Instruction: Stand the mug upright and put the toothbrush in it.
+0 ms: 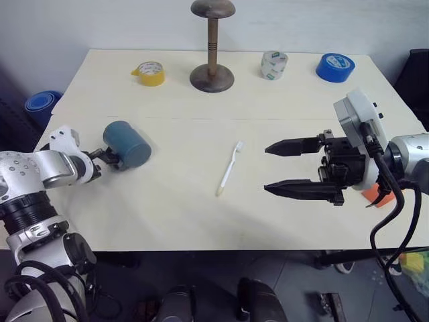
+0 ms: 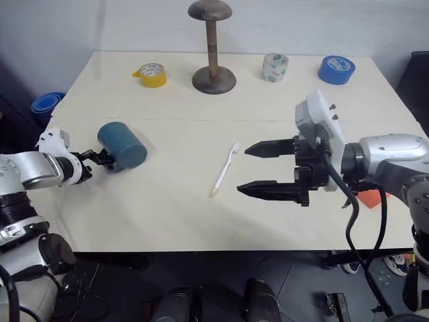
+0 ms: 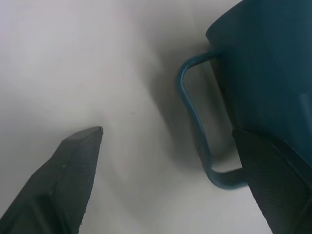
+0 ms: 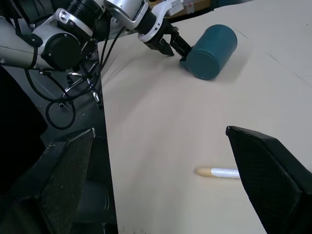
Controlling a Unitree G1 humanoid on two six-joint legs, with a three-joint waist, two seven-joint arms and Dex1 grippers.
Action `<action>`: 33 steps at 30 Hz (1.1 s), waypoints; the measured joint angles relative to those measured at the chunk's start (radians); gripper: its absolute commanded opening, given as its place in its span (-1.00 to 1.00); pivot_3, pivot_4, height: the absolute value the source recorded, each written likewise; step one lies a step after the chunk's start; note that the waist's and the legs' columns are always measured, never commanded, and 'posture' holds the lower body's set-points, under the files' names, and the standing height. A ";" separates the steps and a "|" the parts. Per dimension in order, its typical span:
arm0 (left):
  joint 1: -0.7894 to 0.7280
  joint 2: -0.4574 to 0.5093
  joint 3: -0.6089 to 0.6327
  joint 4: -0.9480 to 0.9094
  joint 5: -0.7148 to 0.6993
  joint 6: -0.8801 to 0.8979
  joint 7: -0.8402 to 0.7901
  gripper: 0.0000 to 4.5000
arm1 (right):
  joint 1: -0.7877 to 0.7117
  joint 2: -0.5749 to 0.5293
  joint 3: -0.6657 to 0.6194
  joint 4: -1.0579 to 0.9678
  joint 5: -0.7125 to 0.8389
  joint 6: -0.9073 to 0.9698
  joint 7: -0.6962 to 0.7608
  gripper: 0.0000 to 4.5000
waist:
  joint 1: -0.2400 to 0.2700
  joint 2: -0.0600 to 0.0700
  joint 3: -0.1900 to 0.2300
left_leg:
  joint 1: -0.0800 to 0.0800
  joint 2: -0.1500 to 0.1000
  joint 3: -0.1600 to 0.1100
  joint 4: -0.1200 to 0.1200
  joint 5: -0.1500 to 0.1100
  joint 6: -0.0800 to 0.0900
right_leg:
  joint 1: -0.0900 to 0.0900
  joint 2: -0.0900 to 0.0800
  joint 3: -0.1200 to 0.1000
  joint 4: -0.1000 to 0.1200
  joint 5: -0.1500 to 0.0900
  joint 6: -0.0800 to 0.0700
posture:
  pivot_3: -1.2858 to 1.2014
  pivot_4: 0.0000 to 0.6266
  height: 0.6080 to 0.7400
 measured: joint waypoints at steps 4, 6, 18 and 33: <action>-0.058 0.010 -0.050 0.109 0.065 -0.057 -0.071 0.81 | 0.005 0.001 0.000 -0.014 0.020 0.000 -0.030 1.00 | 0.003 0.001 -0.001 | 0.000 0.000 0.000 0.000 0.000 0.000 | 0.001 0.000 0.000 0.000 0.000 0.000 | 0.03 -0.52 1.00; -0.082 0.021 -0.095 0.168 0.103 -0.091 -0.113 0.59 | 0.006 0.003 0.000 -0.017 0.030 0.000 -0.044 1.00 | 0.003 0.002 -0.001 | 0.001 0.000 0.000 0.000 0.001 0.001 | 0.001 0.000 0.000 0.000 0.000 0.000 | 0.03 -0.52 1.00; -0.142 0.016 -0.138 0.299 0.218 -0.151 -0.237 -0.99 | -0.018 0.003 0.000 -0.031 0.109 0.007 -0.121 1.00 | 0.002 0.002 -0.001 | 0.000 0.000 0.000 0.000 0.001 0.001 | 0.001 0.000 0.000 0.000 0.000 0.000 | 0.03 -0.52 1.00; 0.002 -0.074 -0.227 0.003 0.214 -0.335 -0.469 -0.99 | 0.045 -0.022 -0.074 0.011 0.111 0.019 -0.180 1.00 | 0.002 -0.001 0.001 | -0.003 0.000 -0.001 0.000 0.001 0.001 | -0.001 -0.001 -0.001 -0.001 0.000 0.000 | 0.03 -0.52 1.00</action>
